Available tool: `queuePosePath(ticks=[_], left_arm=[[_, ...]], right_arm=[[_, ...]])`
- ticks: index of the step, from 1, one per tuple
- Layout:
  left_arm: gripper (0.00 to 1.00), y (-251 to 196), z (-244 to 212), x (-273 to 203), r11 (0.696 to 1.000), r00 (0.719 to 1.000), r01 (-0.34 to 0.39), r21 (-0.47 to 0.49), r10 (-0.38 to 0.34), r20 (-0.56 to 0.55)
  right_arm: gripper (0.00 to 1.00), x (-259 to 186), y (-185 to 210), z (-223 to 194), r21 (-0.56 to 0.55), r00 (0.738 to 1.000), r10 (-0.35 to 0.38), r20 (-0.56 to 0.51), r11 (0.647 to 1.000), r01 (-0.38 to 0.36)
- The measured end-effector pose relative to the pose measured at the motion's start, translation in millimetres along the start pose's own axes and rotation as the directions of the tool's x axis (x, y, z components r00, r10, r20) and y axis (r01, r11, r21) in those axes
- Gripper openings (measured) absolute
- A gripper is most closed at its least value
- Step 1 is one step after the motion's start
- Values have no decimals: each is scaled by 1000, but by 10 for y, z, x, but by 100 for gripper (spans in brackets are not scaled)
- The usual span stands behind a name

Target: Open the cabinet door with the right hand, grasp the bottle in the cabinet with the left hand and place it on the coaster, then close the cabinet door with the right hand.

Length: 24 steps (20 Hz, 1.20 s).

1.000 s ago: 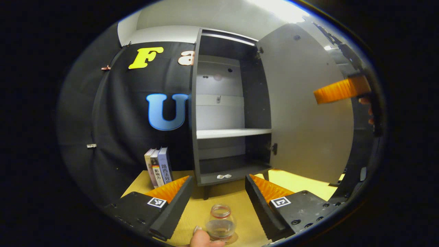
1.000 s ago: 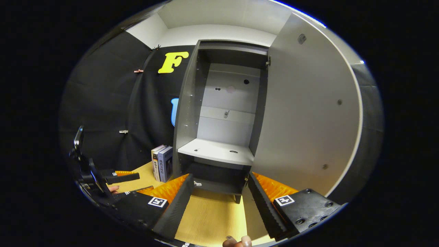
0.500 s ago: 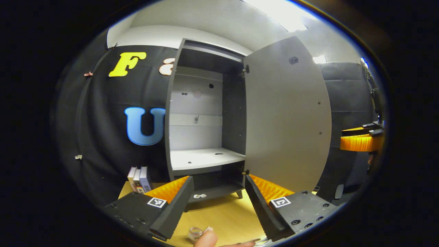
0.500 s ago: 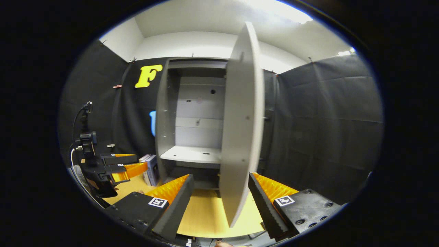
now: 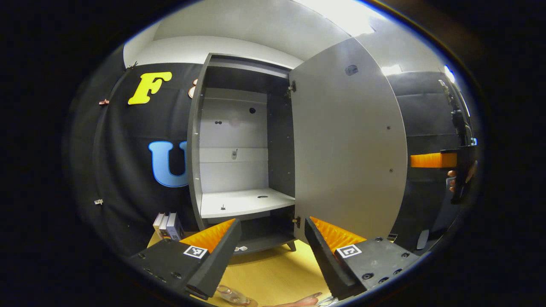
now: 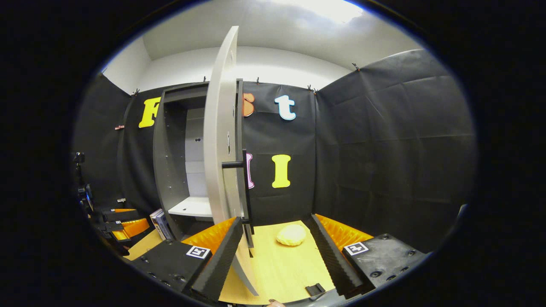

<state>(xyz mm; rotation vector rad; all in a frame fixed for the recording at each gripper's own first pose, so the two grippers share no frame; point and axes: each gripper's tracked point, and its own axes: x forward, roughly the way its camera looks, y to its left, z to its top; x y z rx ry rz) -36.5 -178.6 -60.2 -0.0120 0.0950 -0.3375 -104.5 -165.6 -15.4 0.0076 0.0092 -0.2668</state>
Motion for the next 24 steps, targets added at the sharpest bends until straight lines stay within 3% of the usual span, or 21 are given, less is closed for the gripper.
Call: queuePosePath(ticks=[1, 2, 3, 6, 8, 10, 19, 24], left_arm=[[94, 4, -12, -22, 1000, 1000, -18, -1, 18, -7], [92, 13, -39, -35, 999, 999, -36, -1, 36, -17], [94, 29, -61, -64, 998, 998, -55, -1, 55, -28], [94, 86, -145, -158, 995, 994, -100, -6, 99, -55], [94, 128, -184, -227, 992, 989, -127, -4, 127, -71], [94, 152, -182, -285, 990, 987, -141, 0, 141, -72], [94, 455, -32, -590, 984, 983, -180, -1, 180, -22], [94, 732, 1, -754, 983, 983, -182, 2, 182, -16]], right_arm=[[98, 55, -11, -4, 4, 1000, 15, -2, 1000, -15], [91, 94, 26, -24, 11, 999, 42, -9, 999, -42], [100, 98, 76, -22, 21, 997, 75, -11, 997, -75], [91, 167, 172, -59, 26, 990, 136, -22, 990, -136], [100, 152, 258, -72, 48, 986, 165, -38, 985, -163], [95, 129, 370, -87, 43, 981, 187, -45, 982, -185], [96, 325, 1548, -191, 61, 930, 361, -67, 932, -358], [96, 357, 1835, -222, 31, 927, 373, -53, 928, -371]])
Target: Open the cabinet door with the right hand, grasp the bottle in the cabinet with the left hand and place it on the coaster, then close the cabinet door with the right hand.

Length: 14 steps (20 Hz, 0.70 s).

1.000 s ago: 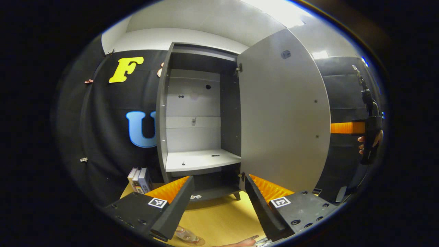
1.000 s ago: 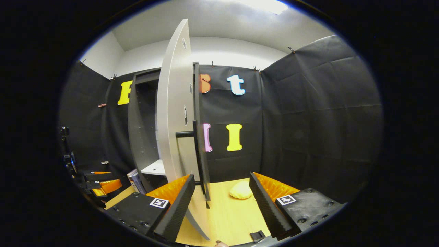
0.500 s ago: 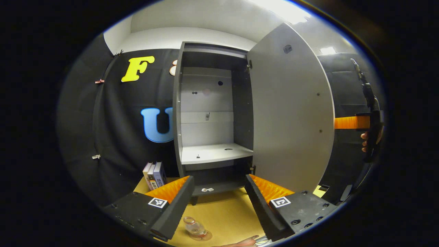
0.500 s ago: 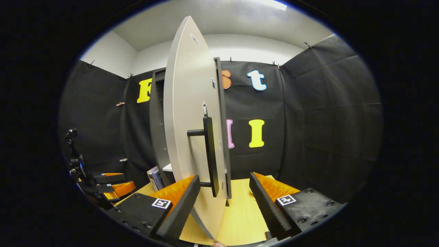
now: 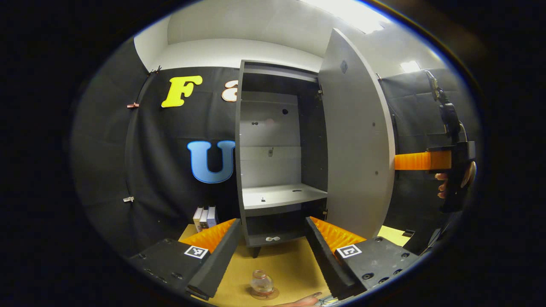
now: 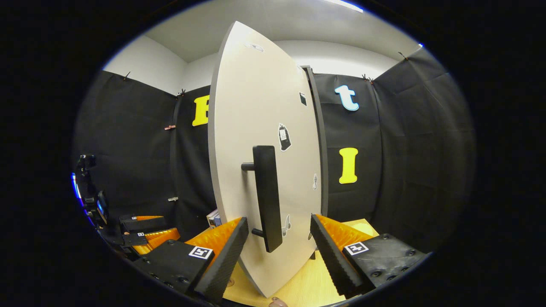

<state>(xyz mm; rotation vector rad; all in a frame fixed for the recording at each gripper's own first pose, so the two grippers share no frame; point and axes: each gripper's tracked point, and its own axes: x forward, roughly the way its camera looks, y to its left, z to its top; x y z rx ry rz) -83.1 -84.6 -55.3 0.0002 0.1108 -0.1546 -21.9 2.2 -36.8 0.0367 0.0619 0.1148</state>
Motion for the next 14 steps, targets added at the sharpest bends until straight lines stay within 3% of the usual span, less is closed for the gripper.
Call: queuePosePath(ticks=[6, 7, 8, 14], left_arm=[[92, 166, 22, 21, 999, 999, 32, -18, -32, -3], [95, 188, 40, 27, 999, 1000, 30, -21, -30, 1], [95, 211, 51, 21, 999, 1000, 23, -22, -23, 5], [95, 451, 105, -155, 999, 999, -39, -7, 39, 24]], right_arm=[[96, 7, 97, 50, 18, 999, -43, 10, 999, 43], [100, 37, 130, 68, 23, 999, -41, 15, 999, 41], [95, 67, 170, 65, 32, 999, -37, 12, 999, 36], [96, 496, 703, -30, 55, 997, 82, 4, 995, -82]])
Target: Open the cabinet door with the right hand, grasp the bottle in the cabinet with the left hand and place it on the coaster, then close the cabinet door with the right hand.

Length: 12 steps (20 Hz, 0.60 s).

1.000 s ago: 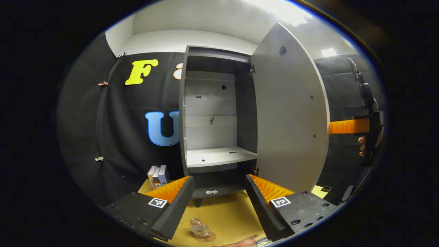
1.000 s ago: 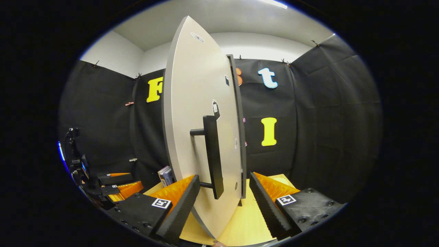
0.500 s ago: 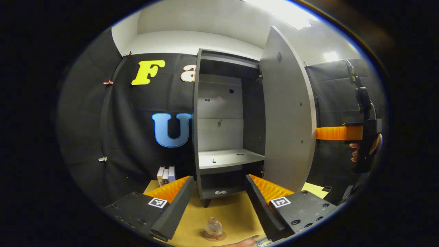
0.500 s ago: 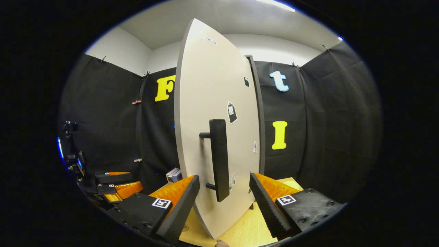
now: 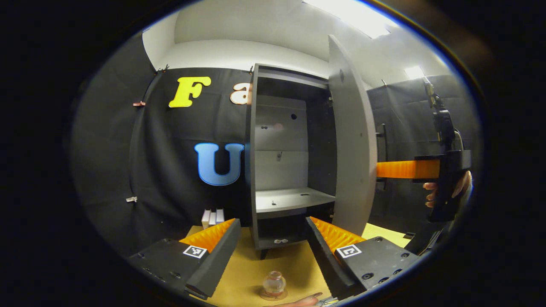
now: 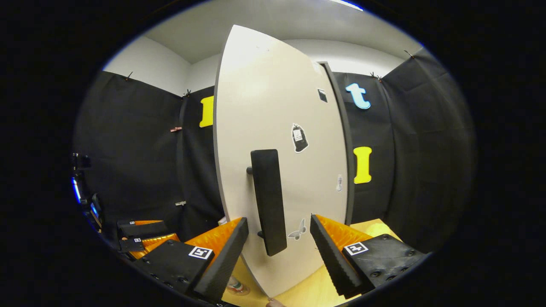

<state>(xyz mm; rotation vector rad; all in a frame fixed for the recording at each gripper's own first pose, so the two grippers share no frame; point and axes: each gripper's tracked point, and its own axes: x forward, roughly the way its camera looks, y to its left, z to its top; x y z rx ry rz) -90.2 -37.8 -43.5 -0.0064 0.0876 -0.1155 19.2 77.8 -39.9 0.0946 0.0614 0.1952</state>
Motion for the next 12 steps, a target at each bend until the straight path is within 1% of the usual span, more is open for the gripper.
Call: queuePosePath(ticks=[1, 2, 3, 4, 5, 7, 8, 9, 10, 11, 12], left_arm=[[95, 55, 14, -36, 1000, 1000, -15, 1, 15, 2], [95, 94, 19, -58, 1000, 1000, -29, -2, 29, 2], [92, 126, 32, -90, 999, 999, -40, -7, 40, 2], [92, 145, 52, -97, 999, 999, -47, -15, 47, 4], [95, 157, 62, -92, 998, 999, -52, -22, 52, -1], [95, 117, 95, -48, 999, 999, -32, -29, 33, 12], [94, 70, 127, -20, 999, 999, -19, -32, 19, 26], [92, 47, 133, 29, 999, 1000, -10, -34, 11, 27], [94, 19, 101, 58, 999, 1000, -2, -37, 3, 19], [94, 3, 93, 90, 999, 1000, 5, -39, -5, 11], [94, -30, 99, 129, 999, 1000, 10, -36, -10, 4]], right_arm=[[96, 56, 101, -30, 21, 1000, 28, -10, 999, -27], [97, 63, 205, 8, 42, 998, 58, 6, 997, -58], [98, 52, 277, 52, 46, 996, 80, 26, 996, -81], [98, 13, 276, 85, 29, 995, 89, 34, 996, -90], [98, -34, 198, 91, 3, 996, 77, 38, 997, -77], [99, -123, -5, 60, -30, 999, 30, 31, 999, -29], [94, -161, -82, 34, -36, 1000, 9, 23, 999, -8], [99, -197, -143, 25, -50, 1000, -10, 17, 999, 11], [97, -223, -218, 44, -74, 999, -32, 20, 997, 33], [97, -269, -301, 48, -95, 998, -57, 24, 994, 59], [97, -331, -339, 80, -104, 997, -66, 42, 992, 70]])
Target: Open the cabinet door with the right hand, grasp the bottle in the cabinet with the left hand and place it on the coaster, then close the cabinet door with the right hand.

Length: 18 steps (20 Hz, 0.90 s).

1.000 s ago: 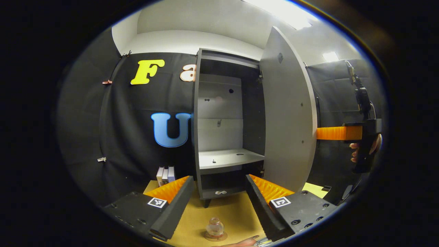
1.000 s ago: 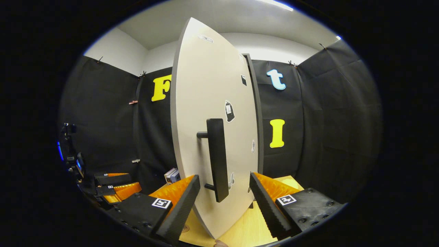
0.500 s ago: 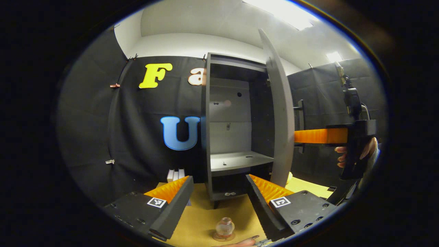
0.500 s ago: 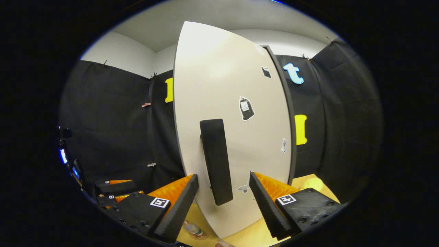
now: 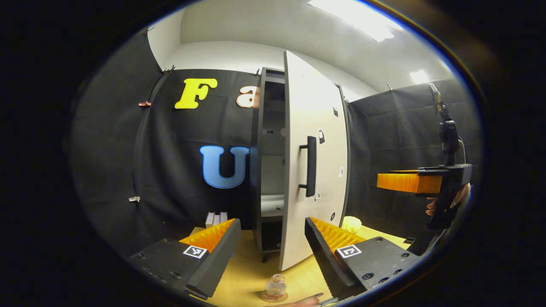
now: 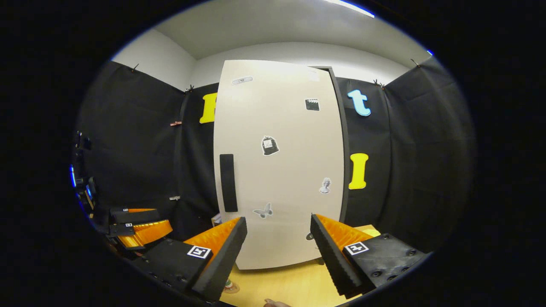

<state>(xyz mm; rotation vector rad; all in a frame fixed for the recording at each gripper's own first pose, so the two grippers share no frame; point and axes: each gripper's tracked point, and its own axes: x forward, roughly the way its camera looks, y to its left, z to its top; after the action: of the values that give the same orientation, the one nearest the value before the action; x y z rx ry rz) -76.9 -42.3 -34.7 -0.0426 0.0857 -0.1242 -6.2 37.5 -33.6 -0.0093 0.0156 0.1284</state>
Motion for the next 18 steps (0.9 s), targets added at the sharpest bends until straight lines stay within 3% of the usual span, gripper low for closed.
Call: queuePosePath(ticks=[3, 7, 12, 18], left_arm=[[95, -92, 91, 59, 1000, 1000, -9, 16, 9, 24], [94, -303, 98, 52, 1000, 1000, 21, -11, -21, 23], [94, -435, 173, 43, 1000, 999, 28, 7, -28, 41], [95, -551, 176, 51, 1000, 999, 30, 4, -30, 38]], right_arm=[[97, -117, -13, 149, 22, 998, -2, 57, 1000, 1], [98, -194, -171, 278, -45, 990, -53, 132, 997, 60], [97, -286, -232, 247, -101, 985, -91, 147, 989, 107], [97, -340, -260, 175, -85, 987, -88, 131, 991, 100]])
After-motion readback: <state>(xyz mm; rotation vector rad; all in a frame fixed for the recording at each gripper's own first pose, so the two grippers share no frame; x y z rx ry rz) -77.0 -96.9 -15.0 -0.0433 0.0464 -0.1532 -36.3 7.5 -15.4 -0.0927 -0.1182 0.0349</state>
